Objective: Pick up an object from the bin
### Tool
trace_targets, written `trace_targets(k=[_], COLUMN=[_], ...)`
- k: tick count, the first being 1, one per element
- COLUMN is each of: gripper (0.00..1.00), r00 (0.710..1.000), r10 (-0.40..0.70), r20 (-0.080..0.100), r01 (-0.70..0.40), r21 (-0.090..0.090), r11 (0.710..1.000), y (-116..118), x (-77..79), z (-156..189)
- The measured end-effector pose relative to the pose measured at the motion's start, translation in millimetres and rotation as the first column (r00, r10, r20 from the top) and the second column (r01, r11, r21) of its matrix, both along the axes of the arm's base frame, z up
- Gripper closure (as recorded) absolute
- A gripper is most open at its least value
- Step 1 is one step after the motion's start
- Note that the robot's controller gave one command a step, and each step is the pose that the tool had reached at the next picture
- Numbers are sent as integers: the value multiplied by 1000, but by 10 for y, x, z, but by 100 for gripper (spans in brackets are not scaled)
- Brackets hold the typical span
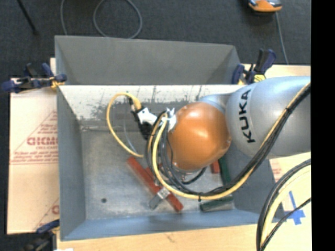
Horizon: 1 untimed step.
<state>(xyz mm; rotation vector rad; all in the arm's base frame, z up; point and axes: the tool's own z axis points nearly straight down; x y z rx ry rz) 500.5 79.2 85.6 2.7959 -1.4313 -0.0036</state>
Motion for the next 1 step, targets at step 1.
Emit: trace_targets(k=[1], gripper=[100], r00=[1000], r10=[-1], r20=[-1], r01=[1], r21=[-1], r11=[1000], y=[2], x=[-3], z=[2])
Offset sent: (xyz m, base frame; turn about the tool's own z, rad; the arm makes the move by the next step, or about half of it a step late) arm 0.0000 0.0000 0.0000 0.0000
